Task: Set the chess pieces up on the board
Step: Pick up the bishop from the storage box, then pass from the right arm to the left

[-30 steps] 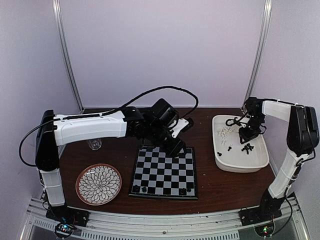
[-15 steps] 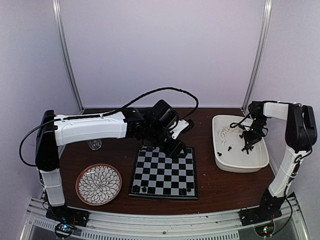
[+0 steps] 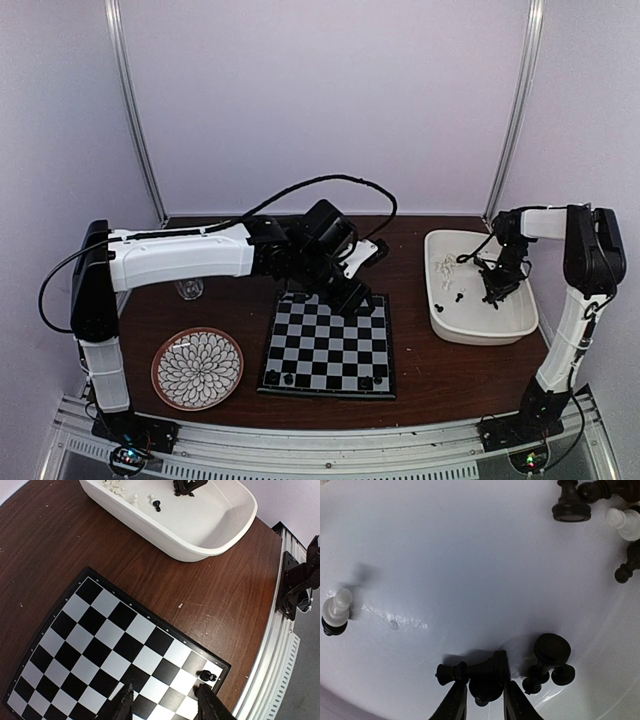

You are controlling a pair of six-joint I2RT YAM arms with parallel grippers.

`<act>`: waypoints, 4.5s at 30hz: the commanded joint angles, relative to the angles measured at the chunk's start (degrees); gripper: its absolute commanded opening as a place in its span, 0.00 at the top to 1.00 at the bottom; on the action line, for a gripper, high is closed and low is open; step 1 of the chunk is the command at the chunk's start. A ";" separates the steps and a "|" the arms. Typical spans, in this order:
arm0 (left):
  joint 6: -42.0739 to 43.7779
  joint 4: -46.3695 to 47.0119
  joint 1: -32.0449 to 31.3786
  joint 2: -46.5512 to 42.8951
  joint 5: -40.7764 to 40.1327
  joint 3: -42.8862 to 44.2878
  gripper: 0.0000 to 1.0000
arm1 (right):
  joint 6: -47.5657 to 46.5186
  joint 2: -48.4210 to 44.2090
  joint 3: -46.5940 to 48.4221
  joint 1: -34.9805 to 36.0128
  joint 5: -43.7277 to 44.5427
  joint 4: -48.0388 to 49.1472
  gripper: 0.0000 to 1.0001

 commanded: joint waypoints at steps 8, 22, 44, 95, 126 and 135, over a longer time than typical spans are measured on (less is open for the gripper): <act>0.01 2.65 0.07 -0.35 1.01 -1.00 0.56 | 0.46 2.03 1.36 -0.41 0.31 0.95 0.75; 0.36 2.97 0.07 -1.30 0.47 -1.46 0.56 | 0.92 -4.81 -0.40 -0.41 -1.41 -0.41 0.84; 6.03 42.25 0.05 0.08 -9.78 3.55 0.51 | 26.52 -26.98 9.84 5.03 -61.69 14.48 0.85; 4.11 49.56 -0.08 13.36 -9.82 21.21 0.82 | 61.94 -31.16 -1.83 14.15 -70.65 57.41 0.83; 3.38 50.66 -0.10 12.40 -12.68 20.43 0.78 | 59.41 -31.53 -2.42 14.19 -70.49 55.39 0.82; 3.78 51.06 -0.08 12.31 -12.35 20.42 0.83 | 59.33 -31.34 -2.44 14.15 -70.42 55.30 0.81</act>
